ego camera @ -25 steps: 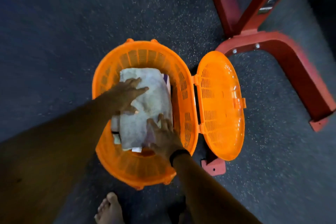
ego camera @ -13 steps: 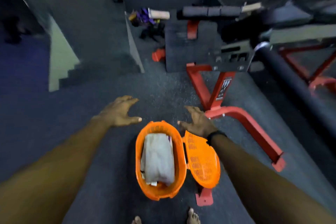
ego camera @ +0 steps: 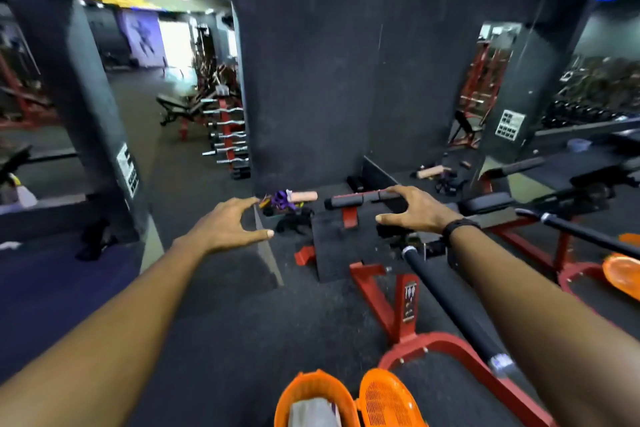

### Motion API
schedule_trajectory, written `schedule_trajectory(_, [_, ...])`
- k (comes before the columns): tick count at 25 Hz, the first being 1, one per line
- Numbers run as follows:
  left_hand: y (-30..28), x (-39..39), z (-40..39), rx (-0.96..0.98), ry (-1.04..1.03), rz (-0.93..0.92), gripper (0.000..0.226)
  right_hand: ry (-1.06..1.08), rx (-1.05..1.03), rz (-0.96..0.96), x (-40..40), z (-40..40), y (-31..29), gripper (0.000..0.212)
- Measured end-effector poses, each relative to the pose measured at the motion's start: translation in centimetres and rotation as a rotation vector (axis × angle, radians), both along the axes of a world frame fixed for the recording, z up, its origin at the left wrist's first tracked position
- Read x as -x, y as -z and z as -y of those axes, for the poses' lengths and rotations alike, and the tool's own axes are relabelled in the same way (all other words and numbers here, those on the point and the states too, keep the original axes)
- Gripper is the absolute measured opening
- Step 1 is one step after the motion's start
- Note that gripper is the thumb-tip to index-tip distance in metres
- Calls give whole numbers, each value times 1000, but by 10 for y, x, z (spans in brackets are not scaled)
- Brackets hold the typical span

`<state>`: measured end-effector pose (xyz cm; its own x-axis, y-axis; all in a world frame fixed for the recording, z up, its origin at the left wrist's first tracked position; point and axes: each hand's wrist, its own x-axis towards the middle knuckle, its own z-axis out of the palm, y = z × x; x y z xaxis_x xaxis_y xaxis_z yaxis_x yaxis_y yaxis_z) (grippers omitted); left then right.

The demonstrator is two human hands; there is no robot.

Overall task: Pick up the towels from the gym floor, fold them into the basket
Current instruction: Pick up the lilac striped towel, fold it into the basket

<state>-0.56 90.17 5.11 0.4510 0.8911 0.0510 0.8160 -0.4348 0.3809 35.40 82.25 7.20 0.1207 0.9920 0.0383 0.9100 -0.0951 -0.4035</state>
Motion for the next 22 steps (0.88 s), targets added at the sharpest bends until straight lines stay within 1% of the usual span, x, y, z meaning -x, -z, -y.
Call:
schedule_trajectory(4, [-40, -15, 36, 15, -5, -26, 93, 26, -33, -17, -17, 46, -39, 84])
schedule_trajectory(5, [-49, -21, 46, 17, 5, -25, 97, 35, -38, -12, -23, 60, -46, 86])
schedule_trajectory(8, [-71, -48, 73, 5, 39, -1, 129, 94, -41, 16, -49, 105, -68, 92])
schedule_trajectory(9, [-76, -61, 83, -1, 56, 14, 136, 119, -51, 26, -60, 125, -76, 92])
schedule_trajectory(10, [-81, -76, 95, -9, 72, 19, 136, 136, -67, 30, -70, 147, -84, 91])
schedule_trajectory(13, [-97, -128, 134, -63, 141, 40, 111, 213, -95, 55, -106, 216, -103, 84])
schedule_trajectory(14, [-101, -149, 148, -67, 173, 40, 105, 250, -87, 75, -119, 243, -108, 83])
schedule_trajectory(17, [-109, -212, 191, -32, 271, 81, 108, 370, -83, 105, -159, 321, -117, 80])
schedule_trajectory(19, [-115, -261, 226, -24, 373, 123, 98, 468, -94, 96, -182, 383, -122, 77])
schedule_trajectory(22, [-121, -336, 277, 9, 543, 190, 86, 653, -85, 91, -212, 473, -125, 84])
